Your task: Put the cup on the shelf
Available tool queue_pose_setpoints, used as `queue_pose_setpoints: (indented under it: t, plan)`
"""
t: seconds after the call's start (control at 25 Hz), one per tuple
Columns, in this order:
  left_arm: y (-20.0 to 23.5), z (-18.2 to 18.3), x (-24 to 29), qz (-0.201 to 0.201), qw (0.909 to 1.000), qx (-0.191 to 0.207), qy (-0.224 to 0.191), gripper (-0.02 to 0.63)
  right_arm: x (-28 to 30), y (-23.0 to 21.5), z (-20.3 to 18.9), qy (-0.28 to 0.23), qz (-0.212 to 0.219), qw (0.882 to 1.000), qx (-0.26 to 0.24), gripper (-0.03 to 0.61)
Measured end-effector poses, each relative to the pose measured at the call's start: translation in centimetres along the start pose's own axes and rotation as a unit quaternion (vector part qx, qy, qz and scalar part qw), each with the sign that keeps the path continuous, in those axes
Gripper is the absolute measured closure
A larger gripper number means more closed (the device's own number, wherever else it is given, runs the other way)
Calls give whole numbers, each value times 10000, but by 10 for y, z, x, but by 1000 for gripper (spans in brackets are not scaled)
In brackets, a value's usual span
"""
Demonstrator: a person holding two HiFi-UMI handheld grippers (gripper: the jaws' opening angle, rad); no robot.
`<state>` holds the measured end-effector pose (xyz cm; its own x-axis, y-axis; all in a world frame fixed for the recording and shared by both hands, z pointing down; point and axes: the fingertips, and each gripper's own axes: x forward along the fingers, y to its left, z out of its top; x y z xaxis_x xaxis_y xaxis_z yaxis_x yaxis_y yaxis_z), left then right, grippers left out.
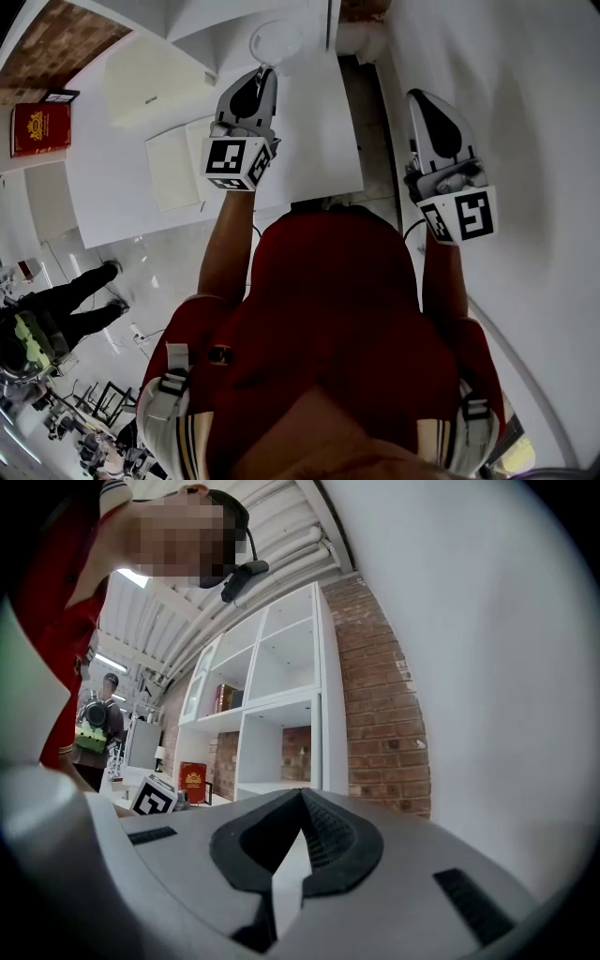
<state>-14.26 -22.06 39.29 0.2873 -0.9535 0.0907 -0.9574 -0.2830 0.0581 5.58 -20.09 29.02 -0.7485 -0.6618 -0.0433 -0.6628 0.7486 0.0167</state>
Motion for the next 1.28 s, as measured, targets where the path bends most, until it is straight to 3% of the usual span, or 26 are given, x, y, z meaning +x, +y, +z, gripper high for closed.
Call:
queue_pose_setpoints:
  t: [1.28]
  plan:
    - [49,-86,117,85,9974,-1,716,586,51,-54,-37,433,-534,9975,137,581]
